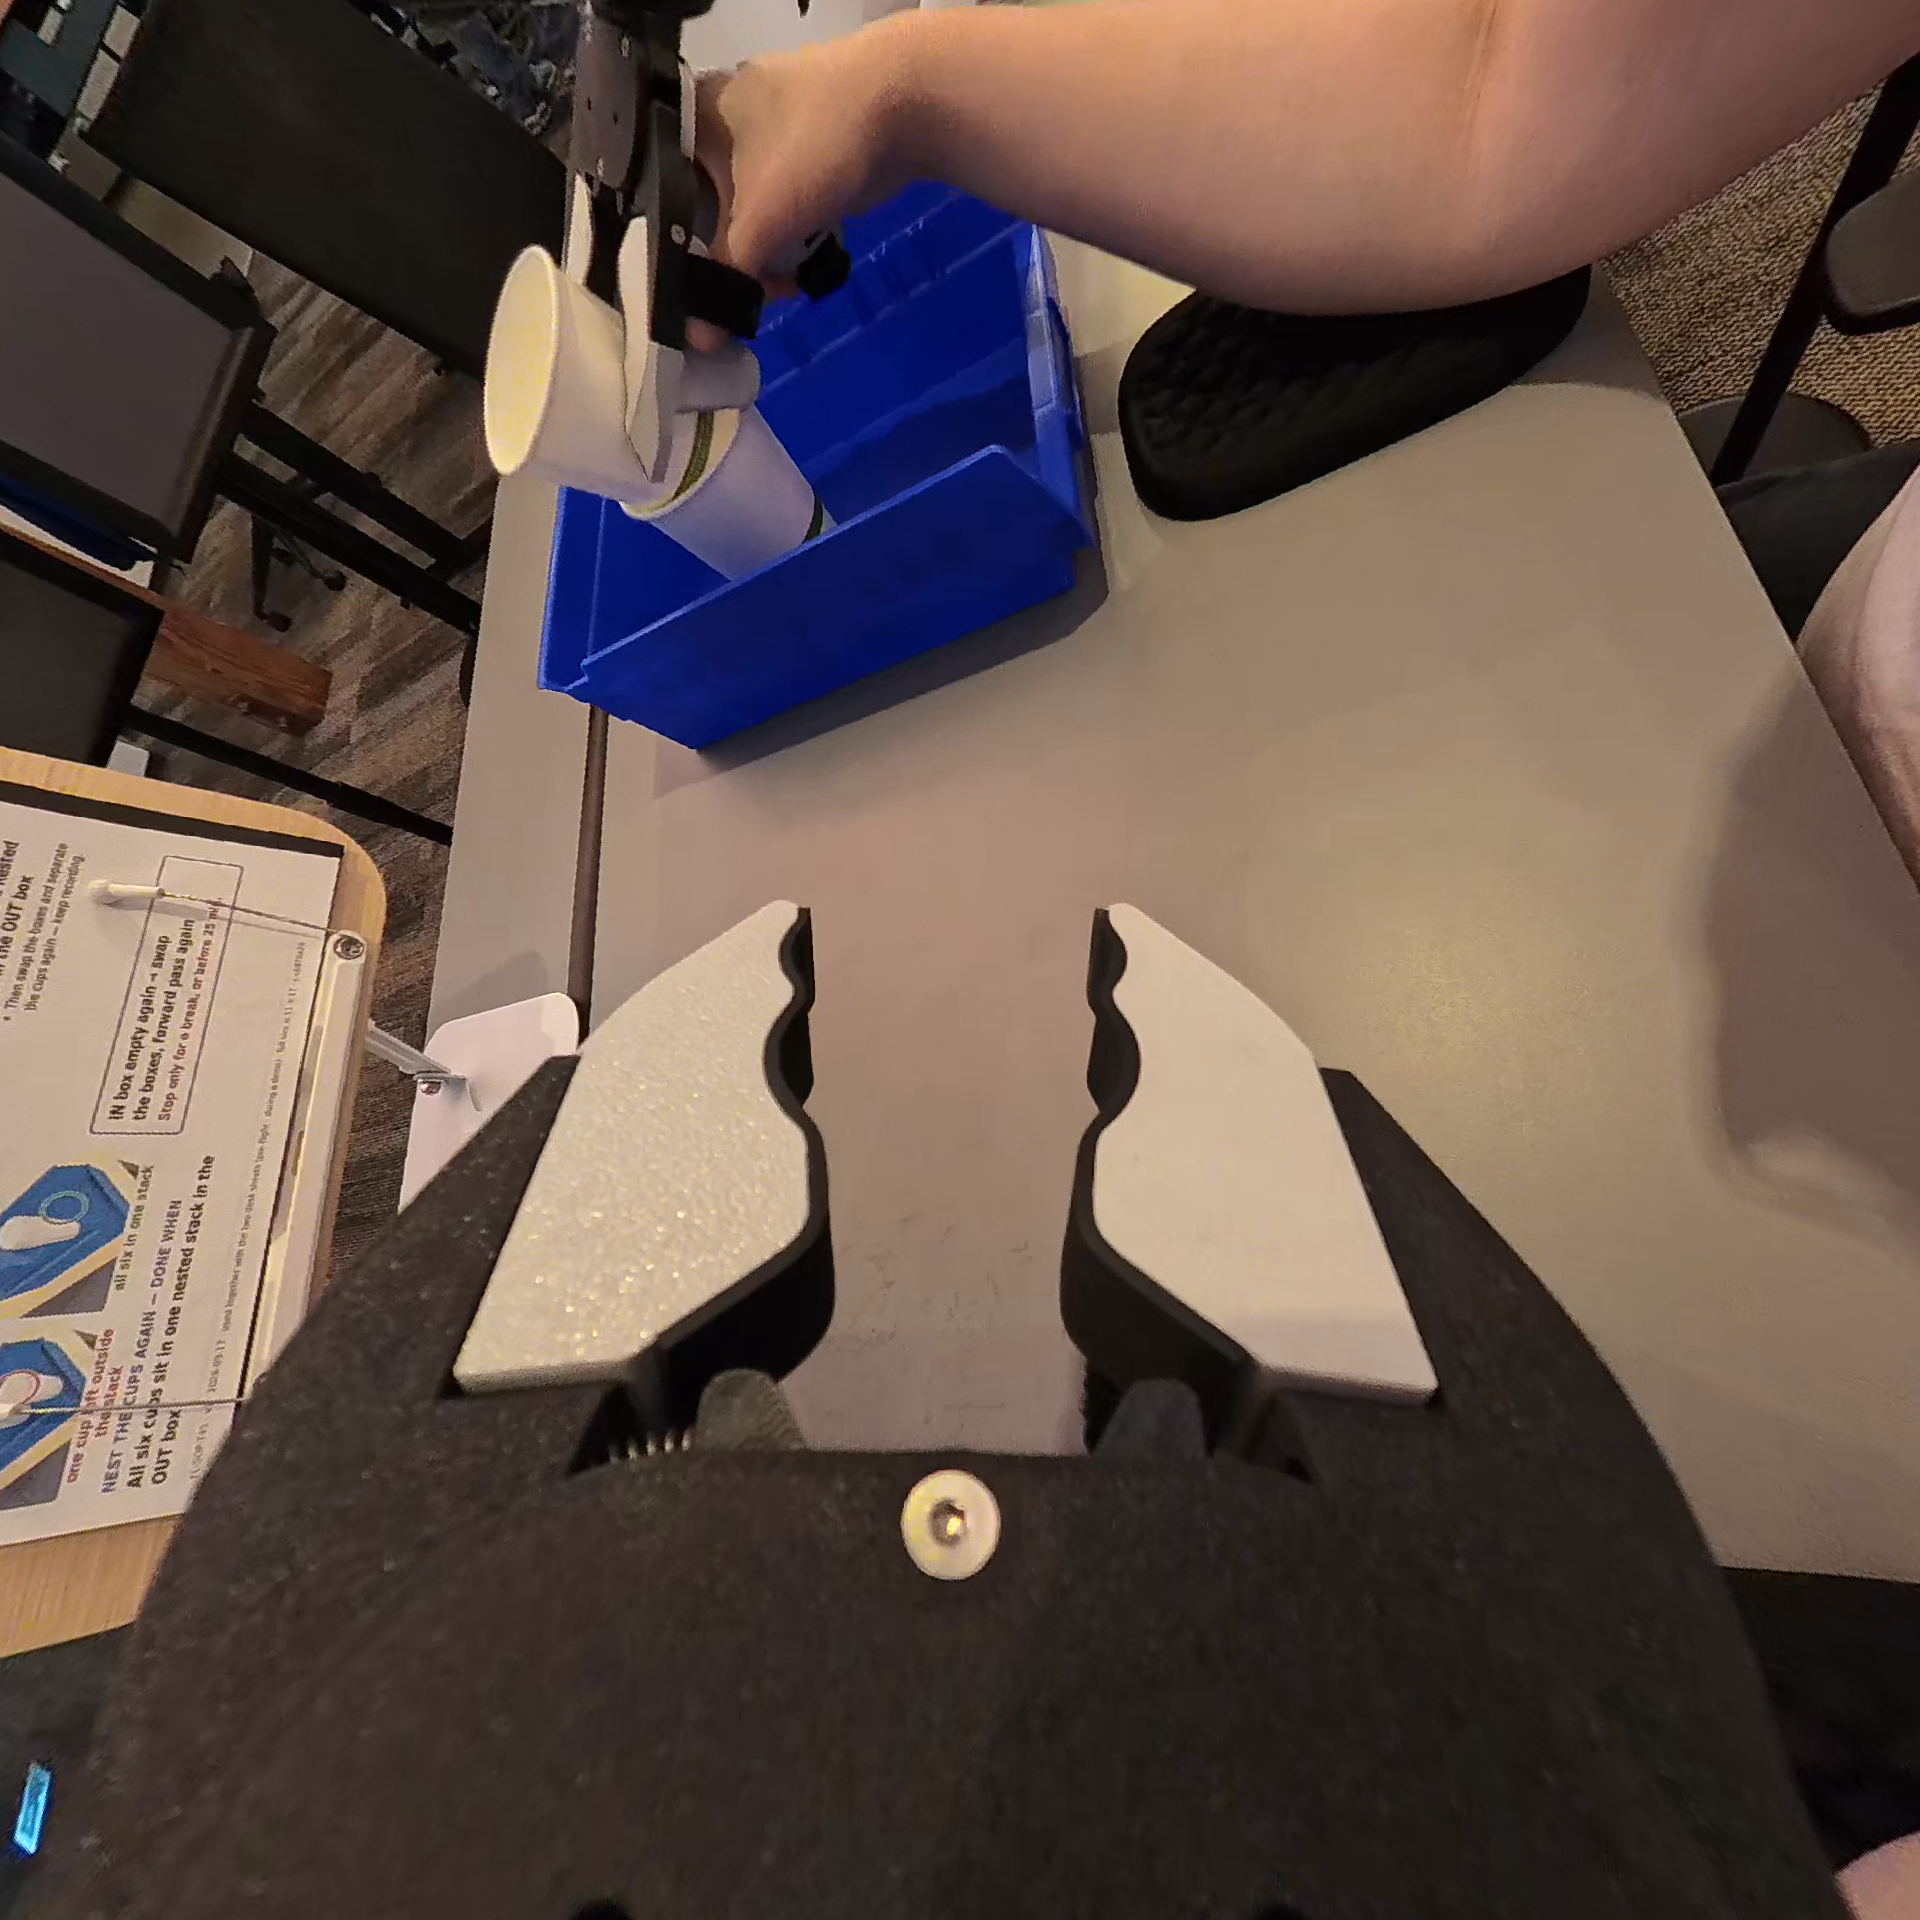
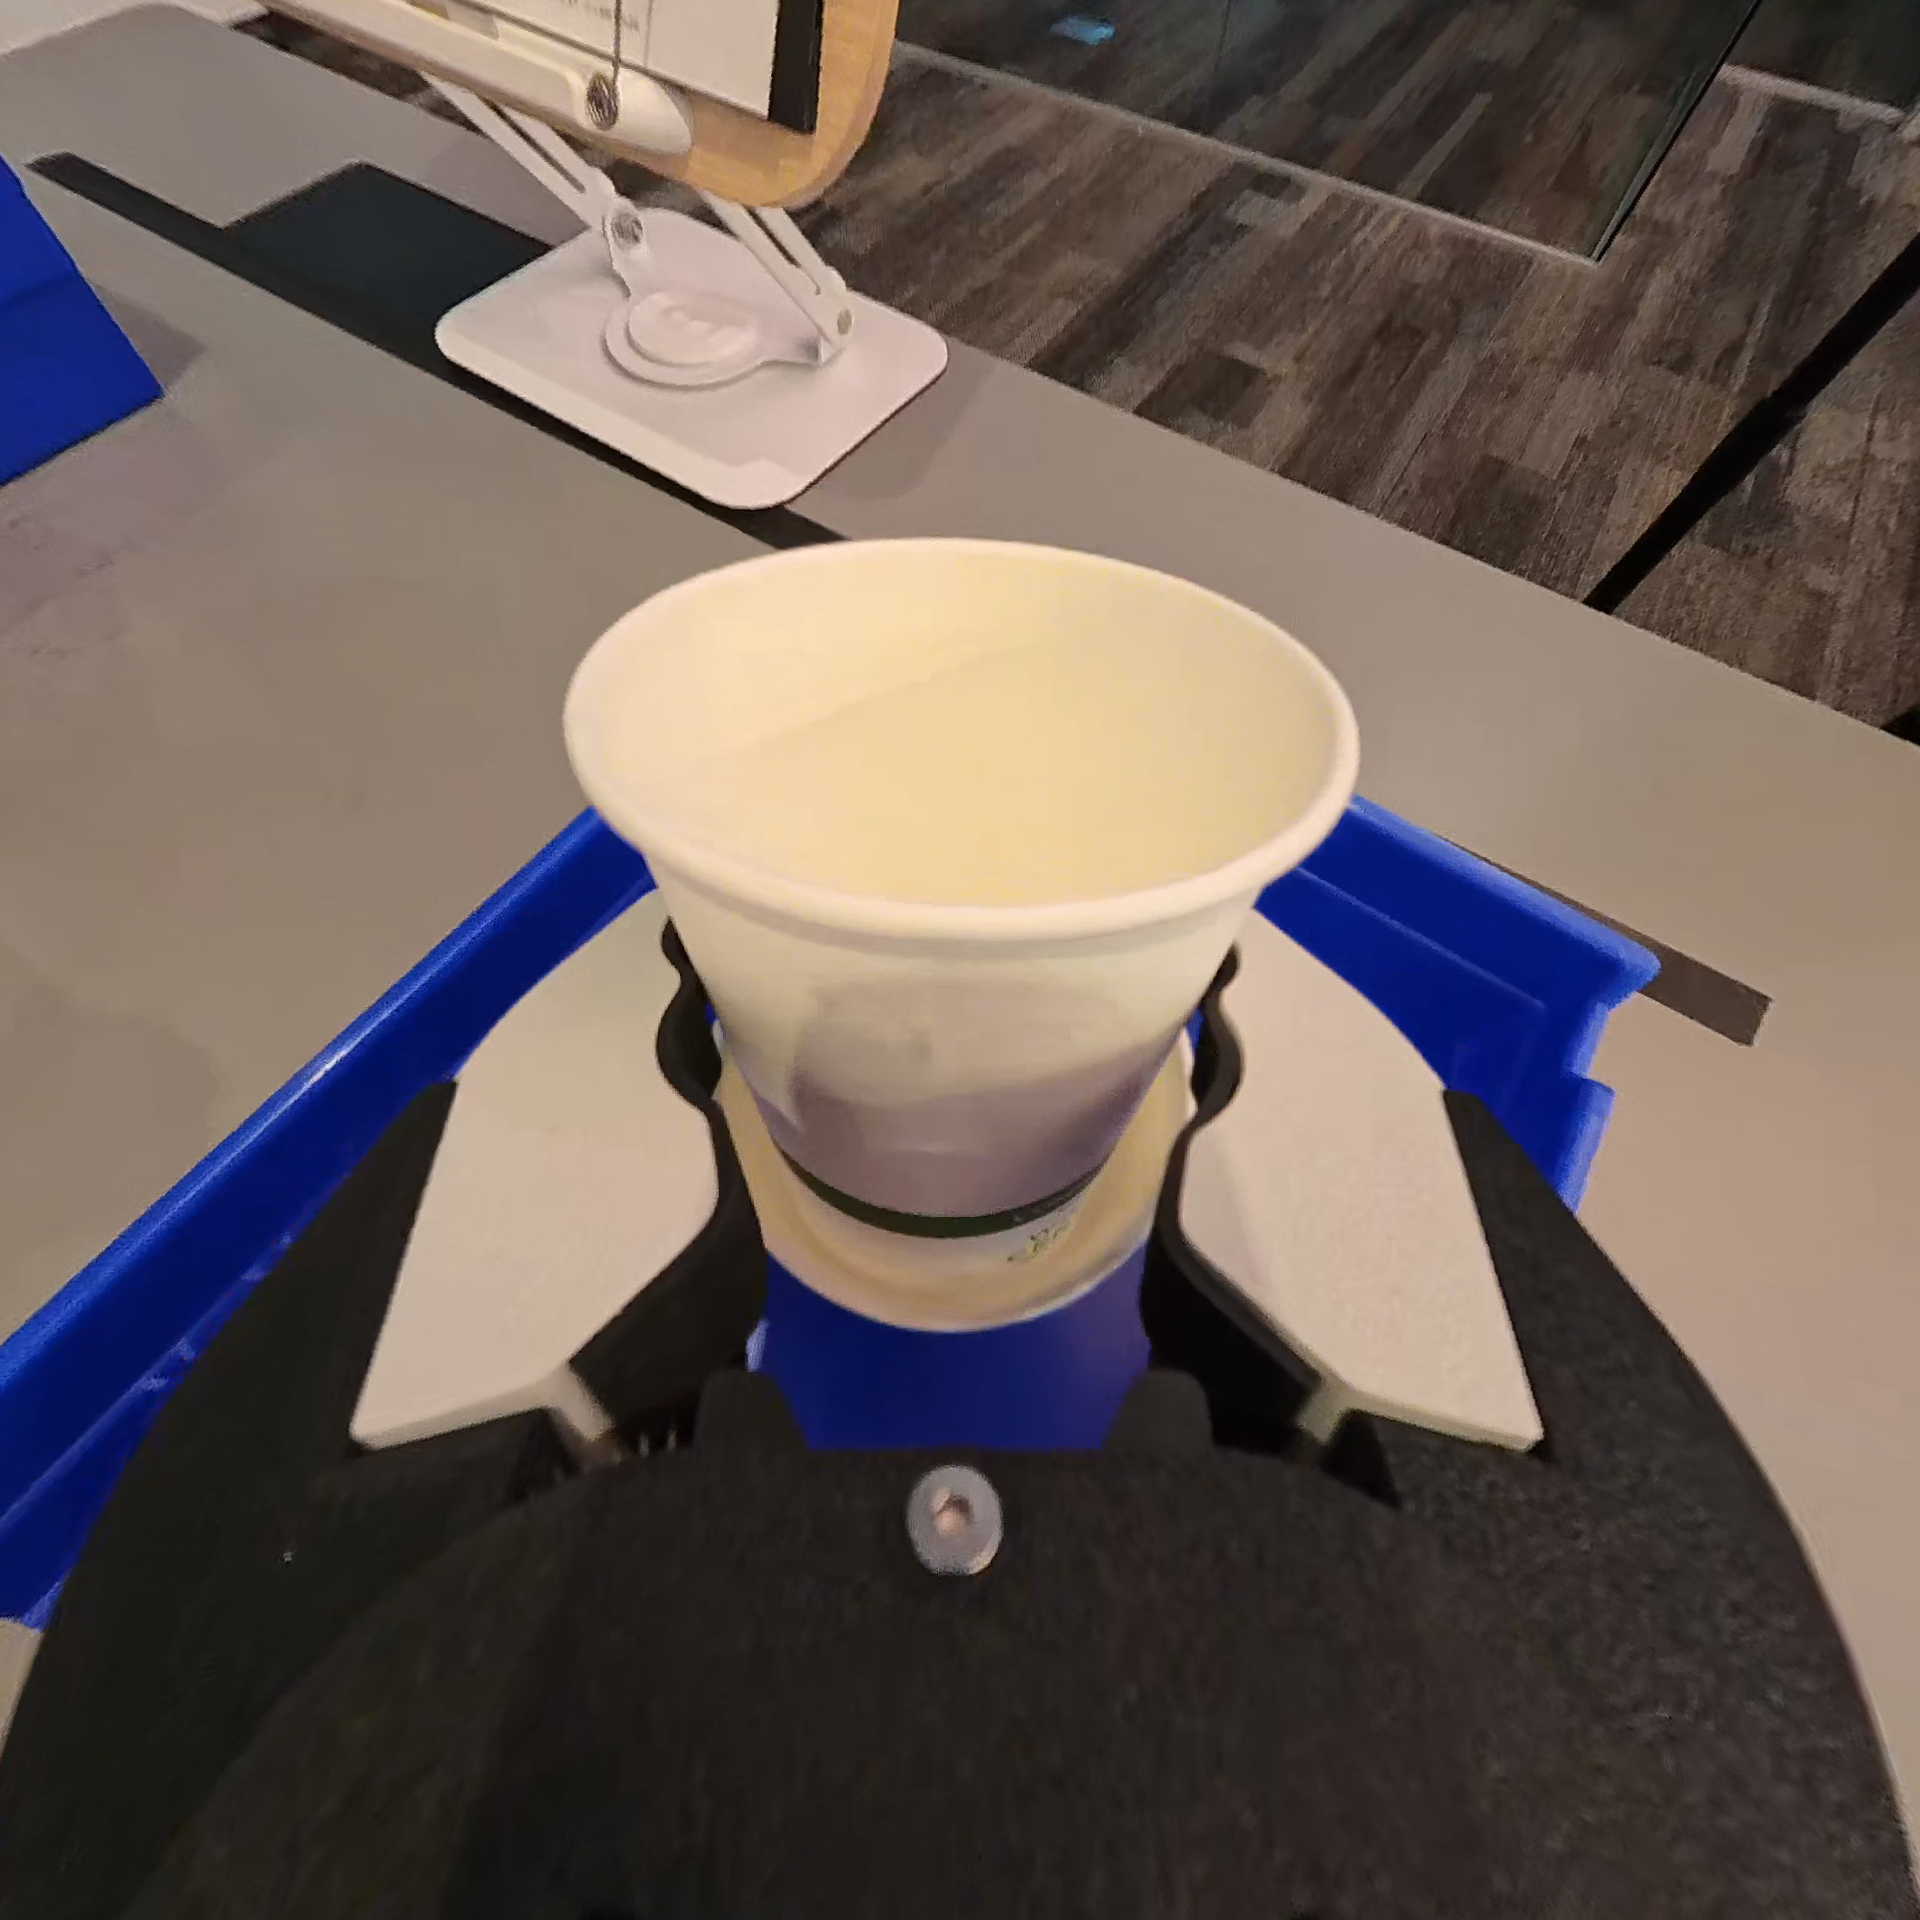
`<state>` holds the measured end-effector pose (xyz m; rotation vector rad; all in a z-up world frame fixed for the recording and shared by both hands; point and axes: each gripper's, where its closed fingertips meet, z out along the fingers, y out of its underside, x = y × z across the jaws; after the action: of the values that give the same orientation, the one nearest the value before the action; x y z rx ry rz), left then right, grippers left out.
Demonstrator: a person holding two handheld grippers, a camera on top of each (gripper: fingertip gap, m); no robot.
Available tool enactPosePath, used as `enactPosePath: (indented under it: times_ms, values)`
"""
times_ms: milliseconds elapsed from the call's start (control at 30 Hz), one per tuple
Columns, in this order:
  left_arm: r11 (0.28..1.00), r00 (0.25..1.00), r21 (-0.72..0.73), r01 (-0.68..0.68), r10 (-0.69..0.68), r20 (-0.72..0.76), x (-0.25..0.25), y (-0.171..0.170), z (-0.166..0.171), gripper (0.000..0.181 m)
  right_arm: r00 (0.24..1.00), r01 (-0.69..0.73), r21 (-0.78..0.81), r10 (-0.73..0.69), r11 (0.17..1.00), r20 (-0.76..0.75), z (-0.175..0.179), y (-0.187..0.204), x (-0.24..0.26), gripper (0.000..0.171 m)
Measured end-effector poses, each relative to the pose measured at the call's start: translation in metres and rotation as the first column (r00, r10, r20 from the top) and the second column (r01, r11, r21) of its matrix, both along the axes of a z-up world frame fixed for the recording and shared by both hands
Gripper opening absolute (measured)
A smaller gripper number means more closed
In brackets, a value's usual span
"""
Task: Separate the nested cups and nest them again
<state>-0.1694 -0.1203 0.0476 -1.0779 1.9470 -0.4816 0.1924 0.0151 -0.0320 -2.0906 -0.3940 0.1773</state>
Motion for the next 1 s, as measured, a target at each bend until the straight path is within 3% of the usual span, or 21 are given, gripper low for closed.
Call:
enactPosePath:
  times_ms: [333, 467, 567, 633, 700, 833, 1000]
  values:
    - [0.994, 0.995, 0.038, -0.103, 0.103, 0.012, -0.016, 0.021, 0.008, 0.051, 0.991, 0.034, -0.102, -0.021, 0.994, 0.13, -0.003, -0.021, 0.014, 0.1]
    - [0.949, 0.951, 0.068, -0.309, 0.309, 0.015, -0.056, 0.058, 0.017, 0.052, 0.988, 0.054, -0.191, -0.024, 0.98, 0.156, -0.008, -0.038, 0.02, 0.107]
    - [0.837, 0.843, 0.108, -0.537, 0.537, 0.025, -0.107, 0.1, 0.021, 0.05, 0.982, 0.068, -0.161, -0.037, 0.985, 0.186, 0.005, -0.045, 0.025, 0.107]
    - [0.757, 0.761, 0.132, -0.639, 0.648, -0.035, -0.141, 0.121, 0.008, 0.044, 0.987, 0.052, -0.105, -0.035, 0.993, 0.159, 0.021, -0.047, 0.02, 0.107]
    - [0.726, 0.712, 0.147, -0.672, 0.688, -0.141, -0.162, 0.133, -0.016, 0.041, 0.99, 0.028, -0.055, -0.02, 0.998, 0.141, 0.035, -0.049, 0.013, 0.106]
    - [0.711, 0.631, 0.13, -0.691, 0.682, -0.369, -0.173, 0.146, -0.066, 0.038, 0.989, 0.001, -0.031, 0.004, 1.0, 0.15, 0.044, -0.053, 0.004, 0.106]
    - [0.726, 0.603, 0.145, -0.672, 0.65, -0.462, -0.162, 0.162, -0.098, 0.038, 0.988, -0.027, -0.051, 0.035, 0.998, 0.152, 0.04, -0.052, -0.004, 0.105]
